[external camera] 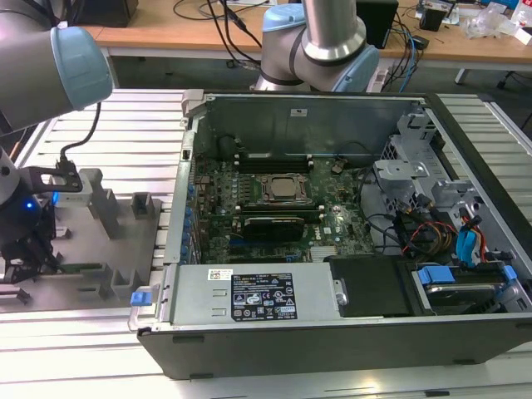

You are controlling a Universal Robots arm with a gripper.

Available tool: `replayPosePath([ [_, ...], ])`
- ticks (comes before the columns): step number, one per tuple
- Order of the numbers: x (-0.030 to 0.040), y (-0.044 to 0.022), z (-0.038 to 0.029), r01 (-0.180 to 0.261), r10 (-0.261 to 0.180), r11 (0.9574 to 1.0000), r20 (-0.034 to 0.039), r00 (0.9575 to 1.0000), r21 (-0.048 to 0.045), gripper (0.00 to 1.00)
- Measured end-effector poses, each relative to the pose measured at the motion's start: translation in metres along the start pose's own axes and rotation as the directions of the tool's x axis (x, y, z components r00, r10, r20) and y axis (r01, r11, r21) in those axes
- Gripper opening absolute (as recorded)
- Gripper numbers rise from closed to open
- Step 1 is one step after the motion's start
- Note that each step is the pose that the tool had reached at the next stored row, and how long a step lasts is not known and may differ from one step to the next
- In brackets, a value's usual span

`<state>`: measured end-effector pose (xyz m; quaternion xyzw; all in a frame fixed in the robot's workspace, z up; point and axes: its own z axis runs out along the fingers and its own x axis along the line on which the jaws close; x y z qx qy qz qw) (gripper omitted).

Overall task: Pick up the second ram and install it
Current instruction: 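Pick up the second ram and move it above second insertion slot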

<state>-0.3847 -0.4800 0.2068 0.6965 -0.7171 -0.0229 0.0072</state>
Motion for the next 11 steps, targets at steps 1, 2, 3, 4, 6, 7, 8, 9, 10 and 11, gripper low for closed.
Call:
replayPosePath([
  [1,0.0,0.0,-0.0009,0.0,0.0,1.0,0.0001,1.0,0.0001,0.13],
  [2,0.0,0.0001,-0.0016,0.0,0.0,1.0,0.0,1.0,0.0,0.13],
  [3,0.0,0.0001,-0.0021,0.0,0.0,1.0,0.0001,1.0,0.0001,0.13],
  [4,0.0,0.0001,-0.0028,0.0,0.0,1.0,-0.0001,1.0,0.0,0.13],
  [6,-0.0001,0.0002,-0.0047,0.0,0.0,1.0,0.0,1.0,-0.0001,0.13],
  [7,-0.0001,0.0002,-0.0054,0.0,0.0,1.0,0.0,1.0,0.0,0.13],
  [8,-0.0002,0.0003,-0.0066,0.0,0.0,1.0,0.0001,1.0,0.0001,0.13],
  [9,-0.0002,0.0003,-0.0082,0.0,0.0,1.0,0.0,1.0,0.0001,0.13],
  [10,-0.0002,0.0004,-0.0094,0.0,0.0,1.0,0.0001,1.0,0.0001,0.13],
  [11,-0.0003,0.0004,-0.0102,0.0,0.0,1.0,0.0,1.0,0.0001,0.13],
])
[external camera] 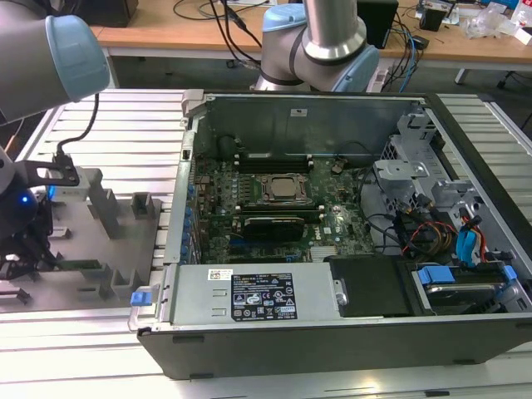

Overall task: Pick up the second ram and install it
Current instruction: 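Pick up the second ram and move it above second insertion slot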

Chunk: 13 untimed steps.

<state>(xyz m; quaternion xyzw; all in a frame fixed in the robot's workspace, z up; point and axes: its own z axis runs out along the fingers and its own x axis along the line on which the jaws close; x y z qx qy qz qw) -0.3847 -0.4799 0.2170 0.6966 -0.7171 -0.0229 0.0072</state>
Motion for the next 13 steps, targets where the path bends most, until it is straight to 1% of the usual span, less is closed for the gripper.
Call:
replayPosePath([
  [3,0.0,0.0001,-0.0021,0.0,0.0,1.0,-0.0001,1.0,-0.0001,0.13],
  [5,-0.0001,0.0002,-0.0052,0.0,0.0,1.0,-0.0001,1.0,-0.0001,0.13],
  [11,-0.0002,0.0005,-0.0109,0.0,0.0,1.0,0.0,1.0,-0.0001,0.13],
  [13,-0.0003,0.0006,-0.0141,0.0,0.0,1.0,0.0,1.0,0.0,0.13],
])
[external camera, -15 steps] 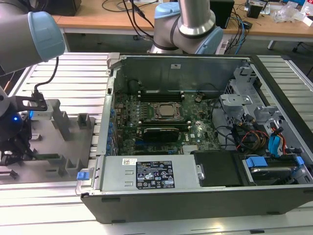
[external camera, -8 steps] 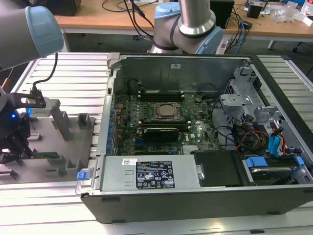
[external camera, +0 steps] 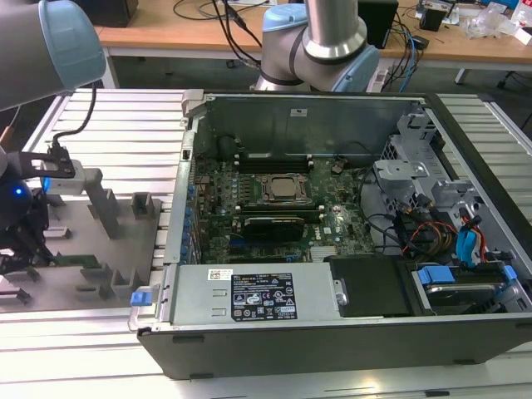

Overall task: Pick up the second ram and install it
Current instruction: 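Pick up the second ram and move it above second insertion slot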

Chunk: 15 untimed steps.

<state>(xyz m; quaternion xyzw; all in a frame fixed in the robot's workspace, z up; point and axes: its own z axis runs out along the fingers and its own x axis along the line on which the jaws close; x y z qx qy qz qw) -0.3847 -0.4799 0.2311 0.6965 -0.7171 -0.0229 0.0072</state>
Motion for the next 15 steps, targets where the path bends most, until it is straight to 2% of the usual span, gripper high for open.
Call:
replayPosePath([
  [5,-0.0001,0.0002,-0.0053,0.0,0.0,1.0,0.0,1.0,0.0,0.13],
  [15,-0.0005,0.0009,-0.0211,0.0,0.0,1.0,0.0,1.0,0.0,0.13],
])
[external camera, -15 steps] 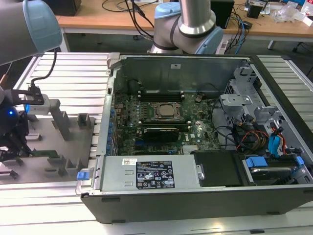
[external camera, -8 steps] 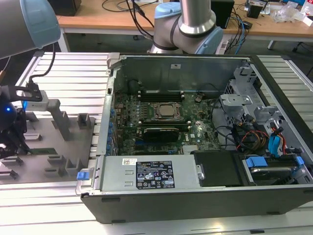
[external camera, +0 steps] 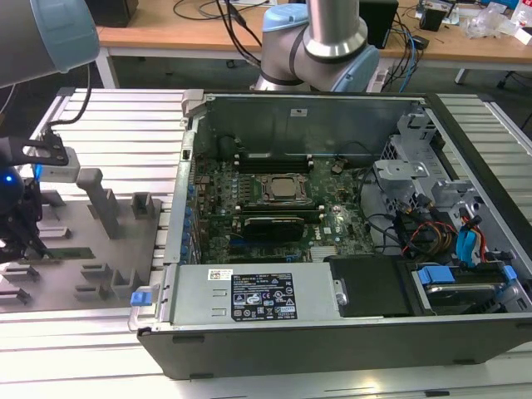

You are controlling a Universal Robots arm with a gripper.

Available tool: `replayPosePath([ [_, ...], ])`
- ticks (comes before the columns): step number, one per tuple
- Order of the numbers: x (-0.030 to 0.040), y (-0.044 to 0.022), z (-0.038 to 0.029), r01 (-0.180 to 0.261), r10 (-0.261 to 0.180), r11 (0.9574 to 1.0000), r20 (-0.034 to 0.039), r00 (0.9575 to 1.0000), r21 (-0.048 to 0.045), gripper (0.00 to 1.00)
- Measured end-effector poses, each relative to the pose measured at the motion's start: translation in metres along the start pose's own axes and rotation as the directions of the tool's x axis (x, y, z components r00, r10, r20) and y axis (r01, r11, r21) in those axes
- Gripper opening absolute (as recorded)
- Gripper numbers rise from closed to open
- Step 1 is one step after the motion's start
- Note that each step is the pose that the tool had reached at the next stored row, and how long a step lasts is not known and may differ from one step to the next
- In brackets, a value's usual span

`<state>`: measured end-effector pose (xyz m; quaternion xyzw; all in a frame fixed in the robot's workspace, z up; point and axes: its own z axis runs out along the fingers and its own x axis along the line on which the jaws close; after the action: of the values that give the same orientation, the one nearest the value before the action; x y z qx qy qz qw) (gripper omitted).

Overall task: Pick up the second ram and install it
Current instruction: 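Pick up the second ram and move it above second insertion slot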

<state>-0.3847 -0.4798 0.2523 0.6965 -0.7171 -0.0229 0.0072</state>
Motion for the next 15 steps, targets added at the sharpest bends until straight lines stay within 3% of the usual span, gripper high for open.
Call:
replayPosePath([
  [15,-0.0007,0.0013,-0.0295,0.0,0.0,1.0,0.0,1.0,0.0,0.13],
])
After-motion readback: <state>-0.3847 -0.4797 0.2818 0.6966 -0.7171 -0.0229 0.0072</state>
